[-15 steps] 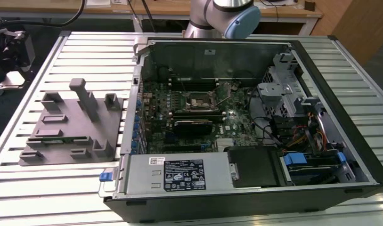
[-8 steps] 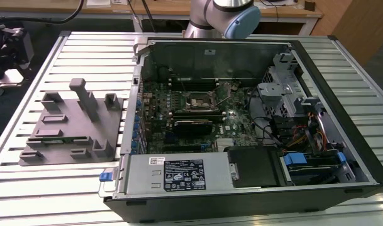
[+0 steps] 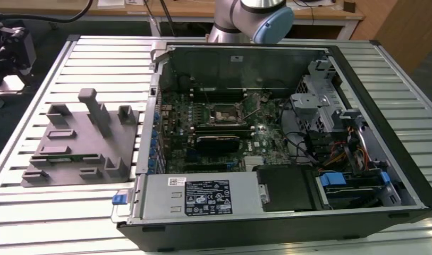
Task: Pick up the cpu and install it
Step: 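Pick up the cpu and move it towards the insertion slot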
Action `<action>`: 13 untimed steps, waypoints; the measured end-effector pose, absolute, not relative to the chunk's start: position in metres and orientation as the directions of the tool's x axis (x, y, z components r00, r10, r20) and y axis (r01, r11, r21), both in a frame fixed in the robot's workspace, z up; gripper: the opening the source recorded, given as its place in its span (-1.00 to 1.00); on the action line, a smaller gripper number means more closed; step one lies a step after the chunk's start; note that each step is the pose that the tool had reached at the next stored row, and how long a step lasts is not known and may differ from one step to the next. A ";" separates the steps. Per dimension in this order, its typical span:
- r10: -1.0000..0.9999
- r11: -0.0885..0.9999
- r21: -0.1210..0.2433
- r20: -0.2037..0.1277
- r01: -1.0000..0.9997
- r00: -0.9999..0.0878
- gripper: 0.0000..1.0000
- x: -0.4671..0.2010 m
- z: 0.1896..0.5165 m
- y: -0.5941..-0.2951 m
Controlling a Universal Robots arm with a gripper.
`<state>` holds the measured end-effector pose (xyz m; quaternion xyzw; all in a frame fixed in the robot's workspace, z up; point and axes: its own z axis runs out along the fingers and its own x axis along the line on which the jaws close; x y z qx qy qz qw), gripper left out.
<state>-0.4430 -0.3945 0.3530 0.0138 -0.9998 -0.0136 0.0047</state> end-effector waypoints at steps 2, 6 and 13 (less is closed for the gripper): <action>-0.028 0.999 0.027 0.009 -0.027 -1.000 0.08 -0.443 0.355 -0.394; -0.028 0.999 0.027 0.009 -0.027 -1.000 0.08 -0.443 0.358 -0.394; -0.028 0.999 0.027 0.009 -0.027 -1.000 0.08 -0.443 0.363 -0.393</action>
